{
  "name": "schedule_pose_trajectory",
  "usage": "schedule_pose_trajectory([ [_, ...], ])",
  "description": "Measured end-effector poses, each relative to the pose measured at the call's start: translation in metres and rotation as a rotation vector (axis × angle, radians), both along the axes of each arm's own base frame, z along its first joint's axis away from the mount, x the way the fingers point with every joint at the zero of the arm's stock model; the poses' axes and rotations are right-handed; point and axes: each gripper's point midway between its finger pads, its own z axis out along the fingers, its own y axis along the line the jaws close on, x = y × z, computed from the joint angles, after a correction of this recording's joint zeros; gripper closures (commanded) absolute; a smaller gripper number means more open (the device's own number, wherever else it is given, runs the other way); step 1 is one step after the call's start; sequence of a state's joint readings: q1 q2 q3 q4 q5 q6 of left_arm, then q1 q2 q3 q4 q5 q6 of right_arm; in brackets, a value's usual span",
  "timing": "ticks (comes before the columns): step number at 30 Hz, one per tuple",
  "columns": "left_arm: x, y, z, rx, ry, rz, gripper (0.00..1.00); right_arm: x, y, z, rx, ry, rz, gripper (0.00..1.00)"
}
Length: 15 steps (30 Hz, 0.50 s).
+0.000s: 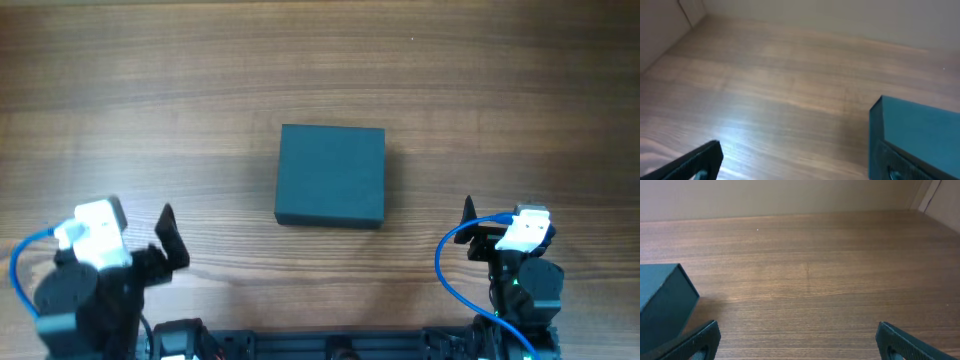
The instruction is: Pack container
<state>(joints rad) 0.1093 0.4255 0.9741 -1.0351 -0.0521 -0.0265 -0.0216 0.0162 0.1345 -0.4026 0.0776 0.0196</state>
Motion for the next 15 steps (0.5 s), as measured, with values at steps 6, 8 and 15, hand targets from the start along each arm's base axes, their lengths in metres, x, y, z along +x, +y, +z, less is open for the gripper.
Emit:
schedule_pose_trajectory([
  [6, 0.003, -0.024, 0.023, -0.001, -0.327, -0.137, 0.0, 0.0, 0.0, 0.0, 0.0, -0.002, 0.0, 0.0],
  [8, 0.013, -0.035, 0.012, -0.008, -0.408, -0.201, 0.0, 0.0, 0.0, 0.0, 0.0, -0.001, 0.0, 0.0],
  [15, 0.053, -0.057, -0.074, -0.04, -0.413, -0.323, 0.0, 0.0, 0.0, 0.0, -0.003, 0.0, 0.002, 0.0],
])
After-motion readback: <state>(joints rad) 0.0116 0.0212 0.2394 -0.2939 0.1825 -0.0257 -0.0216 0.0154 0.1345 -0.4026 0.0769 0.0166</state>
